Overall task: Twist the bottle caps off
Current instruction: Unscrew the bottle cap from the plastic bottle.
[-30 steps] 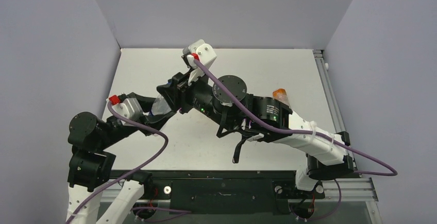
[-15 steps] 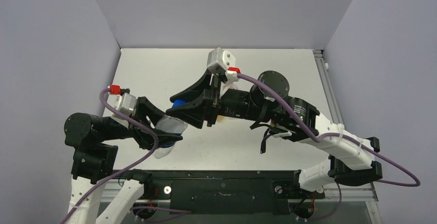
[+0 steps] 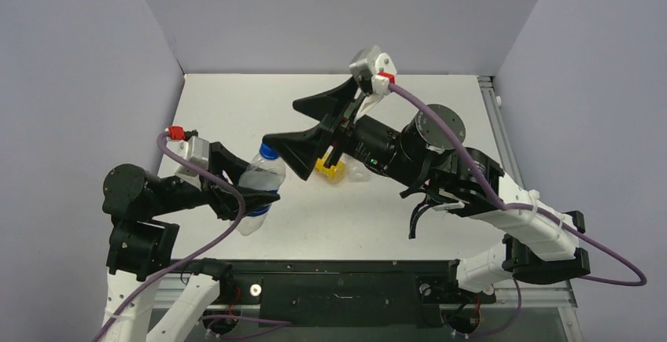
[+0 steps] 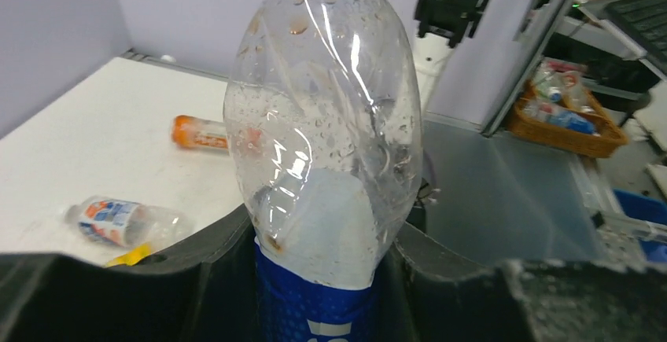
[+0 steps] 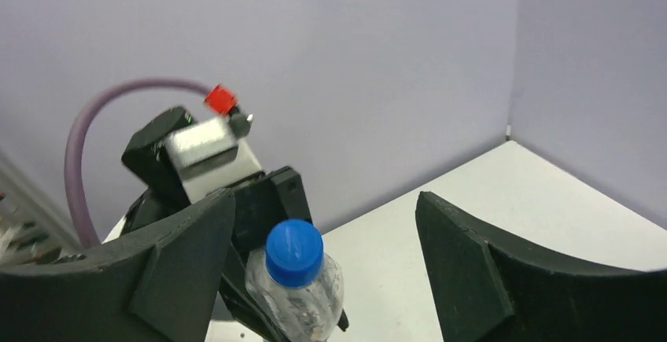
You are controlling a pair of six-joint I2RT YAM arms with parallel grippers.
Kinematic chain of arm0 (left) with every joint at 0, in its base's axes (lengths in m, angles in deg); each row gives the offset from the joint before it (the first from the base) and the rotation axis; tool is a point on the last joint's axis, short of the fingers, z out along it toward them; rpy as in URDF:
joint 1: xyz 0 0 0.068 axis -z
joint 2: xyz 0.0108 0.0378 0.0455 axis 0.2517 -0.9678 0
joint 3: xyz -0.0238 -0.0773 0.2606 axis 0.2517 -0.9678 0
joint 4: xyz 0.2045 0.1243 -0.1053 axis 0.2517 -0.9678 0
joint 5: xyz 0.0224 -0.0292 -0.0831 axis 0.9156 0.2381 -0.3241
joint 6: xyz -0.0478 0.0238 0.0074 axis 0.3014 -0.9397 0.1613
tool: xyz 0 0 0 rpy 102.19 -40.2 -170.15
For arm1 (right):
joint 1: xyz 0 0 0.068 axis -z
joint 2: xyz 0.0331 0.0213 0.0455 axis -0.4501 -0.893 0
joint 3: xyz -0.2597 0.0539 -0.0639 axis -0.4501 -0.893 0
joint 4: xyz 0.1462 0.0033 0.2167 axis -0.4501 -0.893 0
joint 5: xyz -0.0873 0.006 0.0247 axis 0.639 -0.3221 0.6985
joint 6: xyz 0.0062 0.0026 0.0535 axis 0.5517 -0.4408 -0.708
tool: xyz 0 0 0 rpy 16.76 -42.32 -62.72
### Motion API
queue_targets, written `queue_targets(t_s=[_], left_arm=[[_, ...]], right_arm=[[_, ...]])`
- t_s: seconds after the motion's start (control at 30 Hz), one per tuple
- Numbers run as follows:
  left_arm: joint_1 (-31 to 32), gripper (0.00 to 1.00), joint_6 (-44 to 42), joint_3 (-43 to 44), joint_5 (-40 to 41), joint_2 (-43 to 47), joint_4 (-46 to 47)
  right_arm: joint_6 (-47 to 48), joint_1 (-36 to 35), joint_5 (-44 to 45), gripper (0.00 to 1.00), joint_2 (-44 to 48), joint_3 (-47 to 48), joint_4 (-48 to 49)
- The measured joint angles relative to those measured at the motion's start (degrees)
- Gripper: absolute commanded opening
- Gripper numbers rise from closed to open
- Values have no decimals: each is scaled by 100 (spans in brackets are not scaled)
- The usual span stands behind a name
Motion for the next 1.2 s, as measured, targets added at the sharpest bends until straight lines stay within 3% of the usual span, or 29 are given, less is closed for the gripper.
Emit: queue_targets(t_s=[0.2, 0.3, 0.4, 0.63, 0.7, 0.87, 1.03, 1.2], left_arm=[[-7, 11, -2096, 76, 1152, 157, -1257], [-7, 11, -2789, -15, 1681, 380, -1440], [-7, 11, -3193, -70, 2004, 529, -1521], [-7, 11, -3508, -98, 2369, 551, -1545], [-7, 11, -3512, -109, 2417, 549, -1550], [-7, 11, -3508, -114, 2474, 525, -1572], [-4, 11, -3456, -114, 2415, 501, -1576], [-4, 11, -2997, -33, 1991, 352, -1563]], right_arm=[[-101, -457, 1790, 77, -800, 1714, -715], [-168, -540, 2199, 71, -1314, 2371, -1099], [-258, -542, 2376, 65, -1652, 2444, -1460], [-404, -542, 2389, 52, -1840, 2142, -1875], [-424, -542, 2382, 45, -1808, 2100, -1864], [-518, -549, 2295, 16, -1722, 1987, -1777], [-566, -527, 2225, 2, -1624, 1812, -1672], [-358, -420, 1808, 0, -1394, 1554, -1545]])
